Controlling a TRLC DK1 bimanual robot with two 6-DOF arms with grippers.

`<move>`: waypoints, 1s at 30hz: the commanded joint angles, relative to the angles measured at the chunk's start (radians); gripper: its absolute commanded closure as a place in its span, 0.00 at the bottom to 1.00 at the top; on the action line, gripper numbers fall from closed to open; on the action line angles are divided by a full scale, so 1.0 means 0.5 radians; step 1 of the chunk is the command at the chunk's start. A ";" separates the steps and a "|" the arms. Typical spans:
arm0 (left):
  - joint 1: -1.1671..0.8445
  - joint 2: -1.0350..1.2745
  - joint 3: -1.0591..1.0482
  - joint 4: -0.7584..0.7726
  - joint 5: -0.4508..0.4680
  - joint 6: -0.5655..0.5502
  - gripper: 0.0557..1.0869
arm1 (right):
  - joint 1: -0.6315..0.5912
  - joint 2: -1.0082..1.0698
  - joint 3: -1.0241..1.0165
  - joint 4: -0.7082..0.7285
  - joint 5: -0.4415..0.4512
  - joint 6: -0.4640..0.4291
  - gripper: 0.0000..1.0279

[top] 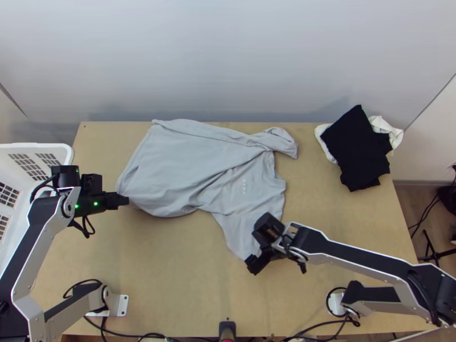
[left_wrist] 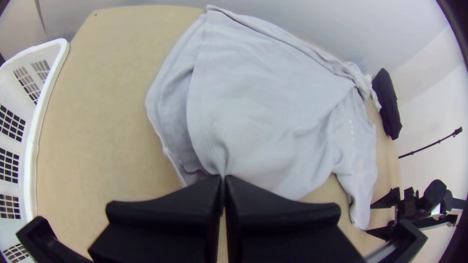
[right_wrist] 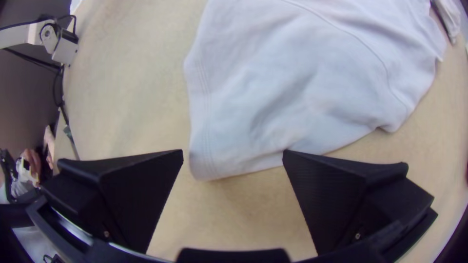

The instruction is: Fold the t-shirt

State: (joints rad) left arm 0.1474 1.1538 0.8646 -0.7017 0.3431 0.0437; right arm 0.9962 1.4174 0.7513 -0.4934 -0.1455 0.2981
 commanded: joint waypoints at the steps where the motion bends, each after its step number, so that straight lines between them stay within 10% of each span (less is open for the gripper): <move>1: 0.015 -0.007 -0.030 0.014 -0.002 0.029 0.91 | 0.121 0.153 0.077 0.005 0.239 -0.047 0.19; 8: 0.070 -0.007 -0.036 0.054 0.001 0.057 0.91 | 0.161 0.199 0.172 -0.056 0.270 -0.170 0.97; 19: 0.119 -0.046 -0.017 -0.011 0.001 0.063 0.91 | 0.045 -0.095 0.498 -0.722 0.270 -0.207 0.97; 30: 0.313 -0.102 0.354 -0.296 0.004 0.035 0.91 | -0.983 -0.699 0.943 -0.710 -0.019 -0.584 0.97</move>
State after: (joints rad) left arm 0.2604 1.1225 0.9348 -0.7673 0.3443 0.0708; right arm 0.7444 1.1988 1.0592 -0.8219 -0.0780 0.0788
